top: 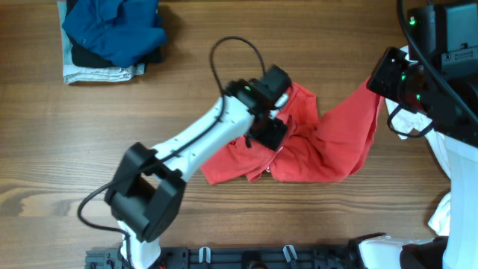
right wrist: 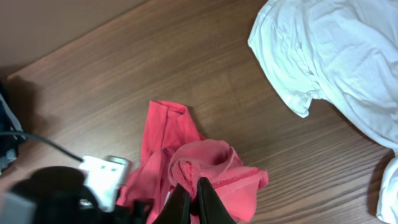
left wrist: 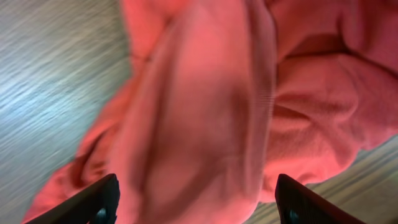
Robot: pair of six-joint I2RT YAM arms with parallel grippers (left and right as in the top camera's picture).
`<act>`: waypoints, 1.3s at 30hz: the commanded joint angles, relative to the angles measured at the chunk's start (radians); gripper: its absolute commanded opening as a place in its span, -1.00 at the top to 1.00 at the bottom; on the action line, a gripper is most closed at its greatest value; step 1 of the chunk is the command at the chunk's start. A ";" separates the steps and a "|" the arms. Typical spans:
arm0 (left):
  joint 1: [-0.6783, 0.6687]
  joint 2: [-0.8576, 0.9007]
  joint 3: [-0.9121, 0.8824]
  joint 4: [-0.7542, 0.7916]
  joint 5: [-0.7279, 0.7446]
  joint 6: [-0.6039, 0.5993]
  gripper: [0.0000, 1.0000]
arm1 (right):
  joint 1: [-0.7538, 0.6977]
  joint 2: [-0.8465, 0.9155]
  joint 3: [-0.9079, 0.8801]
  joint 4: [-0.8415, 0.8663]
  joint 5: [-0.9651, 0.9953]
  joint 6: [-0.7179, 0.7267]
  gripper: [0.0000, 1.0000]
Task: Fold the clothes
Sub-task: 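Pull the T-shirt apart, left gripper left and right gripper right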
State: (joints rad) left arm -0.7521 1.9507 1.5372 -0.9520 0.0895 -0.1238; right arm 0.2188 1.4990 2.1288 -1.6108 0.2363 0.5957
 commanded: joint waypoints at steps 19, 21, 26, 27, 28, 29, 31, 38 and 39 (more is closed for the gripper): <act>-0.114 0.103 0.000 0.163 -0.471 0.027 0.92 | -0.004 0.007 0.005 0.003 -0.013 -0.024 0.91; -0.114 0.057 0.001 0.151 -0.551 0.010 0.92 | -0.004 0.007 0.005 0.003 -0.013 -0.023 0.91; -0.070 -0.119 0.001 0.128 -0.587 -0.043 0.92 | -0.004 0.007 0.005 0.003 -0.013 -0.017 0.91; -0.048 -0.183 0.001 0.114 -0.589 -0.046 0.92 | -0.004 0.007 0.005 0.003 -0.013 -0.017 0.92; -0.030 -0.240 0.001 0.104 -0.589 -0.046 0.92 | -0.004 0.007 0.005 0.003 -0.013 -0.016 0.92; -0.013 -0.302 0.001 0.095 -0.589 -0.046 0.92 | -0.004 0.007 0.005 0.003 -0.013 -0.015 0.91; 0.017 -0.422 0.001 0.082 -0.589 -0.046 0.92 | -0.004 0.007 0.005 0.008 -0.013 -0.008 0.92; 0.056 -0.894 0.000 0.059 -0.676 -0.041 0.92 | -0.004 -0.001 0.013 0.064 -0.032 0.010 0.92; 0.056 -0.921 0.000 0.052 -0.676 -0.041 0.92 | -0.004 -0.010 0.016 0.071 -0.035 0.010 0.92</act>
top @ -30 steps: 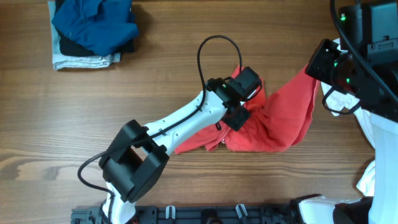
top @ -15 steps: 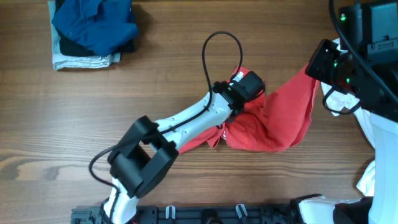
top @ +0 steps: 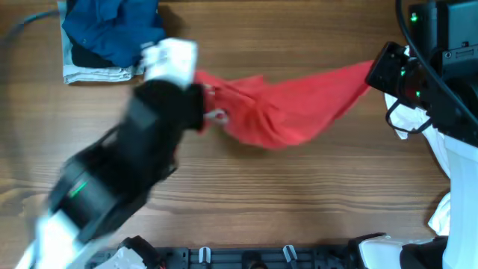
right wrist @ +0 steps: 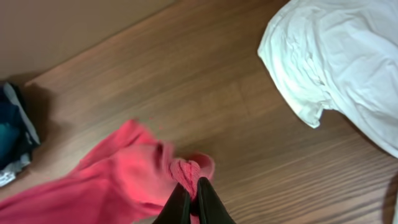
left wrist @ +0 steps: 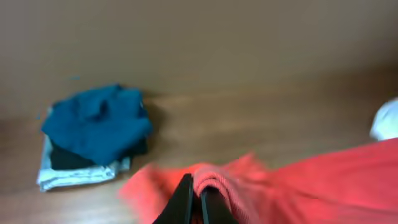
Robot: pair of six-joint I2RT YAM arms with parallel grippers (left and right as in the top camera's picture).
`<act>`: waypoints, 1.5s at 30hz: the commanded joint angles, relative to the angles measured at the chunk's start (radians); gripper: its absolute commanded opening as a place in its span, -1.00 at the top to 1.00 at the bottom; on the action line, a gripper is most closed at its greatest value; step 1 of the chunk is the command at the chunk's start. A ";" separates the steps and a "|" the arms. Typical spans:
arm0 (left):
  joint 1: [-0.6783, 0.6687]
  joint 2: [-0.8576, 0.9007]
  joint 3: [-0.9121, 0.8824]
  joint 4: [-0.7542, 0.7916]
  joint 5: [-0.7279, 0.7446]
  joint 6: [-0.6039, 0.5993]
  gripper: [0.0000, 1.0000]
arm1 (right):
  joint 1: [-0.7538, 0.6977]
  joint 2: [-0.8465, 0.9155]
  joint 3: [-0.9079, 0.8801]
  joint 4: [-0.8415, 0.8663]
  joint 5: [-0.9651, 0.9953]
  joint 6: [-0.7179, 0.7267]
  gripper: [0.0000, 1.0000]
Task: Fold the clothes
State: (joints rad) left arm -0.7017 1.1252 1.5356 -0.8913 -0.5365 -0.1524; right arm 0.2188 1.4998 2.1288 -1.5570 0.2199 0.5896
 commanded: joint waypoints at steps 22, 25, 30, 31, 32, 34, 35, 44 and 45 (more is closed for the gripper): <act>0.000 -0.204 0.002 -0.115 -0.631 -0.315 0.92 | -0.004 -0.179 0.078 0.028 0.238 0.172 0.92; -0.037 -0.204 0.002 -0.115 -0.632 -0.316 0.92 | -0.004 -0.239 0.078 0.037 0.216 0.169 0.92; -0.045 -0.171 0.002 -0.032 -0.624 -0.315 0.92 | -0.004 -0.222 0.078 0.163 0.216 0.143 0.92; -0.032 -0.148 0.002 -0.028 -0.624 -0.315 0.92 | -0.004 -0.190 0.078 0.178 0.212 0.143 0.91; -0.017 -0.123 0.002 -0.026 -0.620 -0.315 0.92 | -0.004 -0.155 0.078 0.189 0.201 0.142 0.91; 0.032 -0.061 0.002 -0.026 -0.577 -0.315 0.92 | -0.004 -0.067 0.078 0.203 0.186 0.143 0.91; 0.074 -0.009 0.002 -0.024 -0.538 -0.303 0.92 | -0.004 -0.020 0.077 0.207 0.187 0.143 0.91; 0.392 0.360 0.002 -0.054 -0.141 -0.211 -0.90 | -0.128 0.333 0.077 0.159 -0.034 0.078 0.57; 0.400 0.362 0.002 -0.078 -0.116 -0.217 -0.97 | -0.138 0.336 0.077 0.156 -0.066 0.042 0.50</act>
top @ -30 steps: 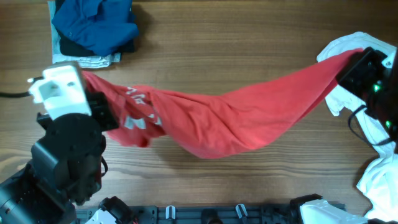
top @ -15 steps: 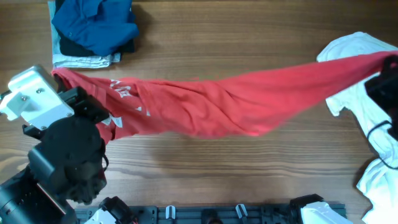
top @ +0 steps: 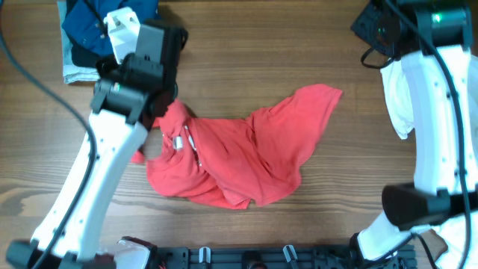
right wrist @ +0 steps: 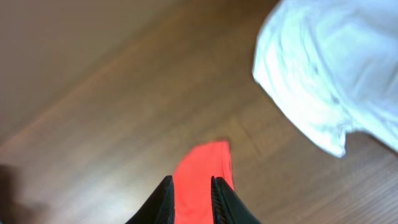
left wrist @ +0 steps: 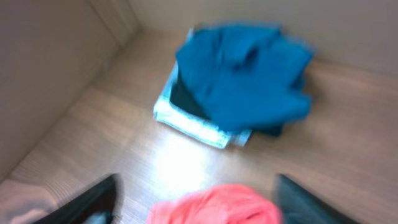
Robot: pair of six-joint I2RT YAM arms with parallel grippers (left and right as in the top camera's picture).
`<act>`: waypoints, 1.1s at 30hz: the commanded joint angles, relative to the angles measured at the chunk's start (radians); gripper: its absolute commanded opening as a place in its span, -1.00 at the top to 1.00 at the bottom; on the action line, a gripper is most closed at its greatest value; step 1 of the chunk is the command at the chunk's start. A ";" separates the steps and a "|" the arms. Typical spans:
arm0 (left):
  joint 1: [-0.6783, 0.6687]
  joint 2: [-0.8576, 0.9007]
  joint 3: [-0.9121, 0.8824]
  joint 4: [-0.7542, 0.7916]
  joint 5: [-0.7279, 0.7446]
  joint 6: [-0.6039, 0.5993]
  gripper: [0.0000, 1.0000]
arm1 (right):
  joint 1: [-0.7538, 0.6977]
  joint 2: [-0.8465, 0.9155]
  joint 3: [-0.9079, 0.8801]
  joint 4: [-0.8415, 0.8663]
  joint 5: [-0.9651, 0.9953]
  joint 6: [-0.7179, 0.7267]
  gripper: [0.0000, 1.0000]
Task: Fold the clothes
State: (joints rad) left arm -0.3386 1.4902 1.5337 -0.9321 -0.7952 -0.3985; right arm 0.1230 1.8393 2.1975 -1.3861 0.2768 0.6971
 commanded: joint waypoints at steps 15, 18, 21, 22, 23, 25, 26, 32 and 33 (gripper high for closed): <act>0.431 -0.151 0.004 -0.257 0.342 -0.239 -1.00 | 0.171 -0.040 -0.113 -0.217 -0.623 -0.692 -0.70; 0.537 -0.150 0.004 -0.270 0.434 -0.239 -0.99 | 0.340 -0.040 -0.194 -0.193 -0.575 -0.687 -0.71; 0.608 -0.150 0.004 -0.286 0.466 -0.239 -1.00 | 0.585 -0.040 -0.341 -0.116 -0.501 -0.581 -0.76; 0.616 -0.150 0.004 -0.292 0.466 -0.239 -1.00 | 0.640 -0.038 -0.388 -0.094 -0.477 -0.560 -0.77; 0.622 -0.150 0.004 -0.297 0.466 -0.239 -1.00 | 0.688 -0.037 -0.436 -0.067 -0.446 -0.535 -0.77; 0.623 -0.150 0.004 -0.300 0.466 -0.239 -0.99 | 0.801 -0.032 -0.562 0.017 -0.404 -0.432 -0.65; 0.623 -0.150 0.004 -0.300 0.466 -0.239 -1.00 | 0.842 -0.032 -0.599 0.039 -0.402 -0.409 -0.53; 0.623 -0.149 0.004 -0.309 0.470 -0.239 -1.00 | 1.036 -0.030 -0.778 0.263 -0.344 -0.299 -0.31; 0.623 -0.149 0.004 -0.316 0.470 -0.239 -0.99 | 1.035 -0.029 -0.807 0.281 -0.348 -0.274 -0.24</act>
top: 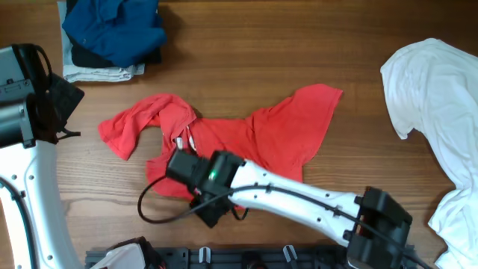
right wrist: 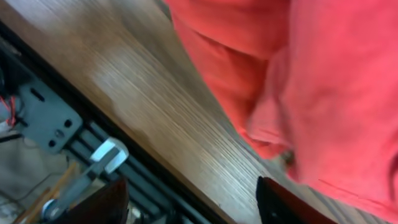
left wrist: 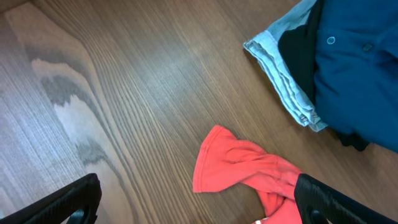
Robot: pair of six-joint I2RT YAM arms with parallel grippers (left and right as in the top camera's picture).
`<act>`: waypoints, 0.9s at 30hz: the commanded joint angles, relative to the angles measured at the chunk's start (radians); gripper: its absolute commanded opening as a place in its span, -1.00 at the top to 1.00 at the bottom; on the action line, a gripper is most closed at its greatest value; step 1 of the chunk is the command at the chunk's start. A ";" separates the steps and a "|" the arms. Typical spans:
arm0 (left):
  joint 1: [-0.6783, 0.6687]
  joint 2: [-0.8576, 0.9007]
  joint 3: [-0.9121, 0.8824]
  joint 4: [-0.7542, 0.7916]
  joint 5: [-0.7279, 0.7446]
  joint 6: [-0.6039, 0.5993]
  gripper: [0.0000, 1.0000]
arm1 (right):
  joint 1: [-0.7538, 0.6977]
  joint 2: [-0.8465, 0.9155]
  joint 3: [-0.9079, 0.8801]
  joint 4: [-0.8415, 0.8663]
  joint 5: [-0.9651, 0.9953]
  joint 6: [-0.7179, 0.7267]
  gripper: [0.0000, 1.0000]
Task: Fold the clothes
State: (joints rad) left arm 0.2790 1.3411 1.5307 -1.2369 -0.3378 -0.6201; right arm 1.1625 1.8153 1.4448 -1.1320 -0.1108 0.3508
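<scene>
The red garment (top: pixel 246 138) lies loosely spread on the wooden table (top: pixel 246 45), one sleeve (left wrist: pixel 239 168) reaching left. My left gripper (left wrist: pixel 196 208) hangs open above the table just left of that sleeve; in the overhead view this left gripper (top: pixel 63 108) is at the far left. My right gripper (right wrist: pixel 189 205) is open and low over the garment's crumpled front-left hem (right wrist: pixel 273 118), near the table's front edge. In the overhead view the right gripper (top: pixel 213 211) sits under its arm, which crosses from the lower right.
A folded stack topped by a blue shirt (top: pixel 112 30) sits at the back left. A white garment (top: pixel 433 97) lies crumpled along the right side. A black rail (top: pixel 246 258) runs along the front edge.
The left arm has gone from over the garment's left part to the far left edge. The right arm has gone from the back right to the front-left hem. The left sleeve now lies stretched out leftward.
First the garment lay crumpled mid-table, my right gripper shut on one end and the left open over it. Then both grippers were shut on it, stretching it across the table. Then it lay dropped, both grippers open. Now both arms are elsewhere, still open.
</scene>
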 commanded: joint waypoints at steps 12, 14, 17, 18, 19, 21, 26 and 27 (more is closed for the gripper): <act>0.006 0.000 0.007 -0.024 0.017 -0.017 -1.00 | -0.085 0.157 -0.130 0.185 0.086 0.068 -0.25; 0.006 0.000 0.007 -0.025 0.017 -0.017 -1.00 | -0.108 0.158 -0.130 0.204 0.089 0.068 -0.23; 0.006 0.000 0.007 -0.025 0.017 -0.017 -1.00 | -0.134 0.158 -0.130 0.211 0.093 0.068 -0.04; 0.005 0.000 0.007 -0.025 0.017 -0.017 -0.99 | -0.139 0.158 -0.131 0.212 0.097 0.068 -0.03; 0.006 0.000 0.007 -0.025 0.017 -0.017 -0.99 | -0.142 0.158 -0.131 0.212 0.097 0.068 0.04; 0.006 0.000 0.007 -0.026 0.017 -0.017 -0.99 | -0.142 0.158 -0.131 0.211 0.097 0.071 0.26; 0.006 0.000 0.007 -0.034 0.035 -0.017 -0.99 | -0.146 0.158 -0.130 0.198 0.160 0.193 0.91; 0.005 0.000 0.007 -0.033 0.040 -0.017 -0.99 | -0.149 0.154 -0.130 0.198 0.174 0.231 0.91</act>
State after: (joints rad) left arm 0.2790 1.3411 1.5307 -1.2686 -0.3260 -0.6201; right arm 1.0218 1.9656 1.3224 -0.9321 0.0071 0.4805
